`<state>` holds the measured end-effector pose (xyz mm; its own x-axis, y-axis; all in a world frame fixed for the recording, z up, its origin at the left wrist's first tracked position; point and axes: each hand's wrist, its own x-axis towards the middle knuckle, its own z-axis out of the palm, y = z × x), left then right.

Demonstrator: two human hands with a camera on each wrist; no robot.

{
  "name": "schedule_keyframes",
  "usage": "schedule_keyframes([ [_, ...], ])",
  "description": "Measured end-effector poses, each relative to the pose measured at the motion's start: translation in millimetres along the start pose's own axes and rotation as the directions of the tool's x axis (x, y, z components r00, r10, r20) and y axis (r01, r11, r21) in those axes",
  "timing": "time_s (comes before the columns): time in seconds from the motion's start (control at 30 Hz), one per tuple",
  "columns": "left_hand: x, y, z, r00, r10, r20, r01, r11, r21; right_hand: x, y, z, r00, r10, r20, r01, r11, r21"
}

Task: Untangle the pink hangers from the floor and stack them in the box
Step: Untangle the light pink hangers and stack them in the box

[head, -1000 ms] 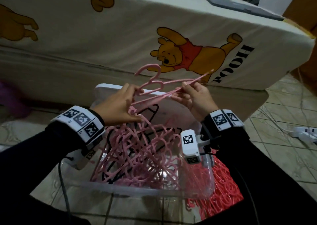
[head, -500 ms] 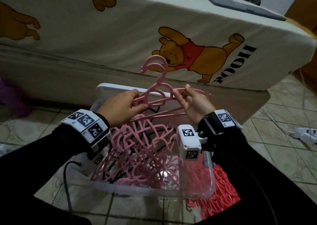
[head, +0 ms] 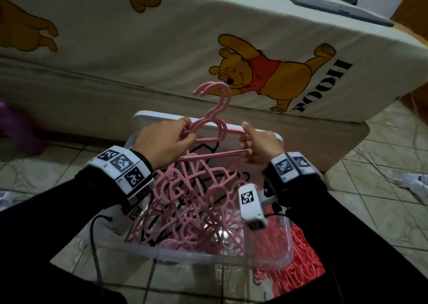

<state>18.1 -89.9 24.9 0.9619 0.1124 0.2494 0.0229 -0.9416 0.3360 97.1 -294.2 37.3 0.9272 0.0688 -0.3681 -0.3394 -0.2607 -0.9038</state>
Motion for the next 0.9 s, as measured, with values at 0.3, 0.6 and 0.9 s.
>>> schedule_keyframes([
  [0.3,0,-3,1,0.995,-0.034,0.094,0.035,0.999,-0.015,-1,12,11,0.641,-0.646,0.414,0.493,-0.068,-0.868],
  [0.6,8,-21,-3,0.999,-0.033,0.01,0.029,0.958,0.287,-11,16,37,0.406,-0.751,0.522,0.672,-0.142,-0.727],
  [0.9,14,-24,-8,0.997,-0.069,-0.027,0.074,0.953,0.295,-15,91,114,0.306,-0.03,0.952,0.815,-0.509,-0.277],
])
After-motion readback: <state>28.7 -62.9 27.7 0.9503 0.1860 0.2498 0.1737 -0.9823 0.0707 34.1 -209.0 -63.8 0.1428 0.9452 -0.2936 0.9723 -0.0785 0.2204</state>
